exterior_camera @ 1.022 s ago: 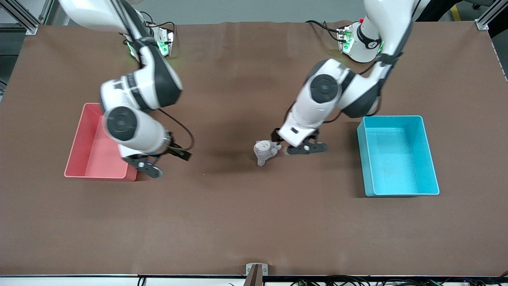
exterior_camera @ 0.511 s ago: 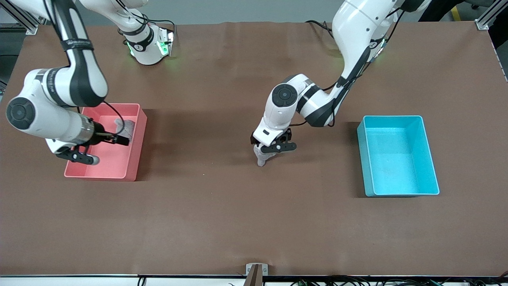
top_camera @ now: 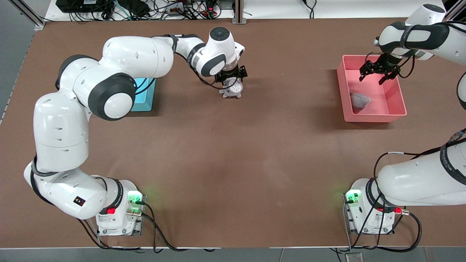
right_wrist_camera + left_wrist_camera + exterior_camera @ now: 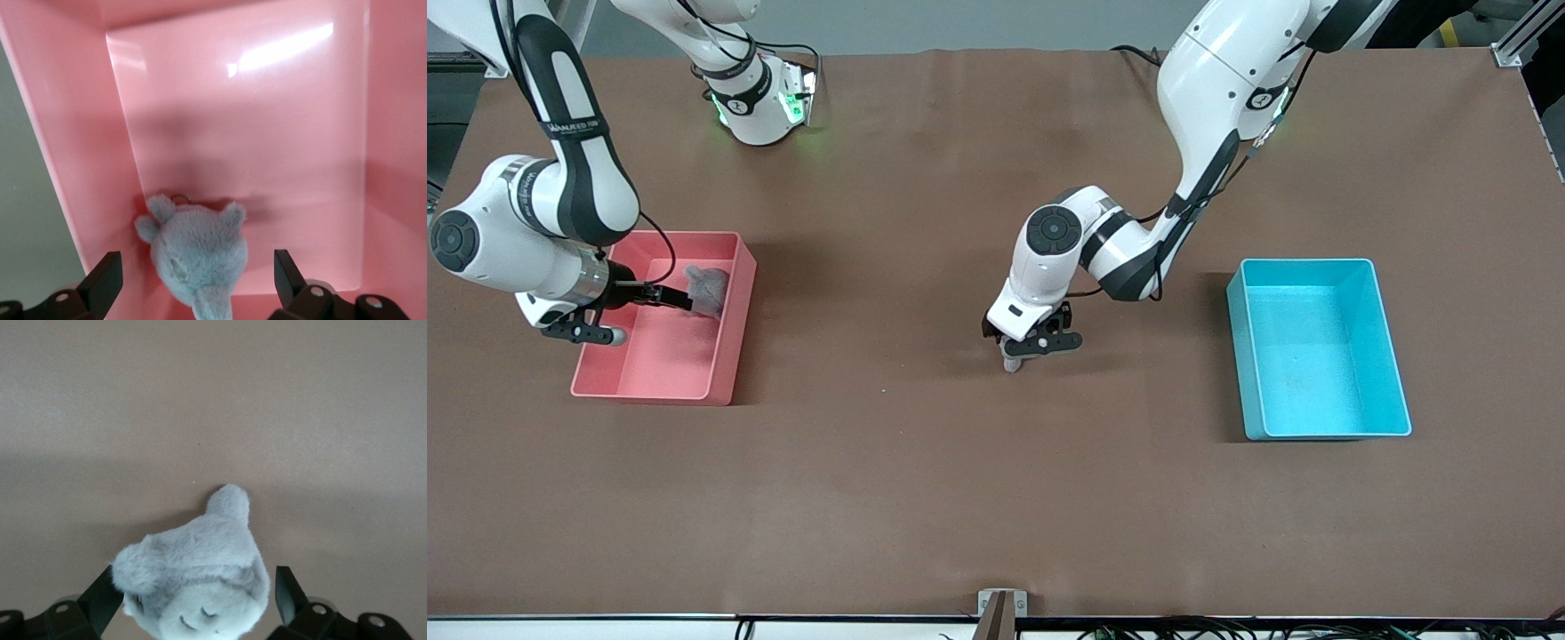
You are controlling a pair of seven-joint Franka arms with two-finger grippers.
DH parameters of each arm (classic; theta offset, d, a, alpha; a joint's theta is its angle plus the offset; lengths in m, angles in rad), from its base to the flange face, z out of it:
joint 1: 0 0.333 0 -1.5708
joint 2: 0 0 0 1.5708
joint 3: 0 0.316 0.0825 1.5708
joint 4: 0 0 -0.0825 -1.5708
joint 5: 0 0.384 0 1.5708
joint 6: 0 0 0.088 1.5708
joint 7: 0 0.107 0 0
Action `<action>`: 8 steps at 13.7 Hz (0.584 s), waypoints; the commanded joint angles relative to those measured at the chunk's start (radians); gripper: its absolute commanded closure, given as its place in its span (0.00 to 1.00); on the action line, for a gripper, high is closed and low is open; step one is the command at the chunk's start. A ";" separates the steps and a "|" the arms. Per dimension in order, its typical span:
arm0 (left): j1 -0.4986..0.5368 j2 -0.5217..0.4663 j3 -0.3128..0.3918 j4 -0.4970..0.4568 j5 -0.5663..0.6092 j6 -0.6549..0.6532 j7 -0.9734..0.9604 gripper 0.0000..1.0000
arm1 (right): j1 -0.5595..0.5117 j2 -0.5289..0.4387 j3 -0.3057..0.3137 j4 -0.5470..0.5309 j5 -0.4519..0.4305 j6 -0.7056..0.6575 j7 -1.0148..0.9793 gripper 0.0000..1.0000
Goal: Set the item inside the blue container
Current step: 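Grasp the plush with the left gripper while the right gripper returns to the box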
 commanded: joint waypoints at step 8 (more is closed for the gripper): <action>-0.026 0.030 0.011 0.013 0.024 0.011 -0.030 0.10 | -0.020 0.077 0.024 -0.120 0.065 0.142 -0.050 0.00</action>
